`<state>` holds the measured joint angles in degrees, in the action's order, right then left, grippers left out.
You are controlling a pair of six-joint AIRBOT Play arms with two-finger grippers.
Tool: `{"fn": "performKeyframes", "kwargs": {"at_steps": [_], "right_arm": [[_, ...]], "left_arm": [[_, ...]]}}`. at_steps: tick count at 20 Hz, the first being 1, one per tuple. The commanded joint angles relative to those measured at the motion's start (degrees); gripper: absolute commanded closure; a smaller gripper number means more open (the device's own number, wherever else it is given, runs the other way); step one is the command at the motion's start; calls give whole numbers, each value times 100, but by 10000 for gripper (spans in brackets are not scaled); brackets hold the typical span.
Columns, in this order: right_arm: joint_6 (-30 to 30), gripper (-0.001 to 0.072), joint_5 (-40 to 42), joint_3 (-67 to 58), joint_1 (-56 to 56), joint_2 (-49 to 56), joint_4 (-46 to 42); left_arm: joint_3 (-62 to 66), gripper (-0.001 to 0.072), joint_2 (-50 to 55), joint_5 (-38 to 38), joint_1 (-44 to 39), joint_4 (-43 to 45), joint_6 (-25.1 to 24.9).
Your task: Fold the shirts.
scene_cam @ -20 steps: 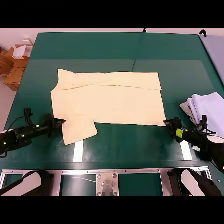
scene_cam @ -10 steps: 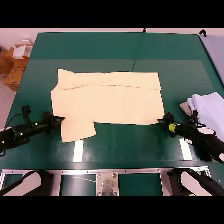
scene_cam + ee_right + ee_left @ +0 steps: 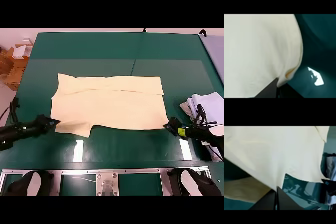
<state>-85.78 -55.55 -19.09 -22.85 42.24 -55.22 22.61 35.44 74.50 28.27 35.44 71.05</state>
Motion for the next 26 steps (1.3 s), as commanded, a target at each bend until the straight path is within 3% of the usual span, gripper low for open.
{"fn": "performKeyframes", "kwargs": {"at_steps": [1, 5, 8, 13, 15, 18, 24, 25, 26], "right_arm": [[-887, 700, -1307, -114, -170, -984, -1615], [-946, 700, -1126, -380, -175, -1137, -1679], [-673, 700, -544, -918, -142, -634, -1080], [-348, 699, 254, -2308, 457, 1480, -125], [-352, 700, 455, -3080, 750, 2354, -103], [-422, 700, 479, -4142, 1038, 3571, -81], [-527, 698, 487, -5445, 1078, 5156, -66], [-525, 688, 560, -5611, 1093, 5353, -17], [-525, 561, 743, -5790, 1093, 5541, 66]], "left_arm": [[17, 682, -907, 599, 0, 715, 929], [175, 682, -1167, 603, 0, 966, 1303], [699, 682, -778, 153, 0, 903, 1255], [1604, 681, 1071, -498, -63, -343, 103], [2149, 681, 1965, -1001, -638, -387, -98], [3180, 681, 3480, -1692, -1515, -356, -105], [4651, 679, 5449, -1867, -1681, -334, -118], [4843, 594, 5687, -2011, -1788, -350, -203], [5021, 255, 5882, -2225, -1891, -433, -258]]}}
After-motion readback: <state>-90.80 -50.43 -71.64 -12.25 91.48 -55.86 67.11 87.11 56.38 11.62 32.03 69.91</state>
